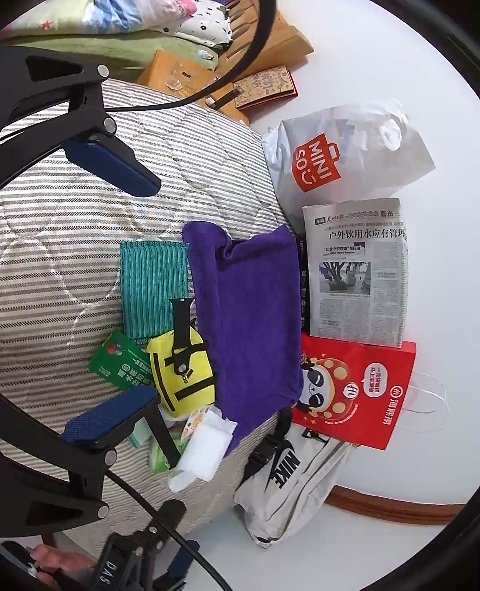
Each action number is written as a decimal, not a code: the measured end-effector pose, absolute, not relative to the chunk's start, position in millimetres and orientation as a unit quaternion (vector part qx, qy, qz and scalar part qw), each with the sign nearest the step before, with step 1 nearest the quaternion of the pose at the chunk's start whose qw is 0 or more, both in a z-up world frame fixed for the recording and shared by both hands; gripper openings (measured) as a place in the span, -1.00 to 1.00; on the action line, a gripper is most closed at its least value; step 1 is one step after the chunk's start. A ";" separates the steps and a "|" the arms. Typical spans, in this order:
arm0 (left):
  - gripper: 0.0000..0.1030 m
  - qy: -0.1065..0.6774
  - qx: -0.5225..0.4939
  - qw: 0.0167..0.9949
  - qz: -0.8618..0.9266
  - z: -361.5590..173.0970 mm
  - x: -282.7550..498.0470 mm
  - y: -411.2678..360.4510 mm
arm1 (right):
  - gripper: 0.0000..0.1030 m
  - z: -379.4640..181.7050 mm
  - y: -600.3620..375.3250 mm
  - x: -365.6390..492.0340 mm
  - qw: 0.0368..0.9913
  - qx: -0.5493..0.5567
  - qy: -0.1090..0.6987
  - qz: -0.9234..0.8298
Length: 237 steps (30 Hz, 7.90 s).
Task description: Organize soft objects
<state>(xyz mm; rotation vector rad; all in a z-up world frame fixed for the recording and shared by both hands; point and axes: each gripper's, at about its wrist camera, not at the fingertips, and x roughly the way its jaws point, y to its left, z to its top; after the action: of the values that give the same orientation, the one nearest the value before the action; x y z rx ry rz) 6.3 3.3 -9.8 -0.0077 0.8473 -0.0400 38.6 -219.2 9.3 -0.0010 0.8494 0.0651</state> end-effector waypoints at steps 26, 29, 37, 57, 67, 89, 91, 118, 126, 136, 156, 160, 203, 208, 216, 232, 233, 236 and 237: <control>0.53 0.468 -0.071 0.875 -0.099 -98.3 92.1 12.4 | 0.97 -47.3 -230.5 64.9 0.888 -0.019 0.459 0.017; 0.40 0.477 -0.077 0.869 -0.108 -106.5 102.3 10.5 | 0.97 -54.0 -233.2 71.3 0.884 -0.019 0.468 0.012; 0.10 0.481 -0.124 0.855 -0.150 -112.5 117.5 8.5 | 0.97 -70.5 -239.5 85.5 0.874 -0.016 0.485 0.001; -0.83 0.460 -0.136 0.856 -0.192 -101.0 97.1 17.6 | 0.96 -75.6 -236.7 86.1 0.870 -0.028 0.493 -0.009; -0.87 0.420 -0.124 0.883 -0.168 -70.2 79.5 44.8 | 0.96 -68.1 -218.9 80.5 0.874 -0.042 0.483 0.006; 0.38 0.411 0.024 0.894 -0.176 -97.7 64.1 11.1 | 0.96 -73.2 -209.9 71.9 0.872 -0.053 0.487 0.016; 0.38 0.415 0.042 0.892 -0.173 -102.7 65.8 8.0 | 0.97 -74.8 -211.4 72.5 0.871 -0.049 0.488 0.017; -0.85 0.448 0.106 0.852 -0.248 -112.5 80.0 -16.1 | 0.96 -95.6 -238.2 83.9 0.863 -0.034 0.505 -0.007; -0.82 0.449 0.093 0.849 -0.265 -112.8 85.3 -24.2 | 0.96 -96.4 -242.5 82.4 0.861 -0.030 0.508 -0.005; -0.76 0.442 0.086 0.848 -0.278 -106.7 91.7 -34.4 | 0.96 -101.0 -246.6 85.1 0.858 -0.031 0.513 -0.010; -0.89 0.430 0.050 0.861 -0.268 -90.8 79.6 -18.0 | 0.96 -108.2 -200.5 79.7 0.862 -0.105 0.495 0.035; -0.91 0.432 0.030 0.861 -0.269 -90.1 78.9 -12.1 | 0.96 -115.5 -197.5 77.7 0.855 -0.142 0.498 0.025; -0.91 0.435 0.012 0.858 -0.272 -87.1 79.4 -7.7 | -0.58 -103.9 -219.4 89.8 0.862 -0.084 0.490 0.102; -0.91 0.438 0.007 0.859 -0.266 -89.7 81.9 -6.4 | -0.51 -108.4 -210.4 97.7 0.865 -0.109 0.482 0.090; -0.91 0.454 -0.004 0.853 -0.257 -100.9 80.0 5.6 | -0.42 -119.7 -200.2 107.5 0.863 -0.163 0.471 0.082; -0.07 0.461 0.049 0.858 -0.219 -113.0 75.8 -18.4 | -0.80 -101.7 -206.1 97.0 0.880 -0.156 0.442 0.070; -0.07 0.463 0.054 0.858 -0.216 -115.6 76.2 -21.2 | -0.80 -99.3 -207.9 96.8 0.882 -0.148 0.441 0.069; -0.25 0.459 0.067 0.863 -0.199 -116.2 77.4 -26.4 | -0.84 -96.8 -212.1 97.0 0.885 -0.138 0.440 0.067; -0.36 0.458 0.069 0.865 -0.194 -115.7 78.4 -27.5 | -0.85 -97.2 -213.0 97.7 0.884 -0.135 0.443 0.067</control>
<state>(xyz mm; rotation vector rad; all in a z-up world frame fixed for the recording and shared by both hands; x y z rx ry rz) 78.4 -27.5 -115.7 0.1443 0.9601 -0.4059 97.7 -213.0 -97.2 -0.2818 0.9215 0.1397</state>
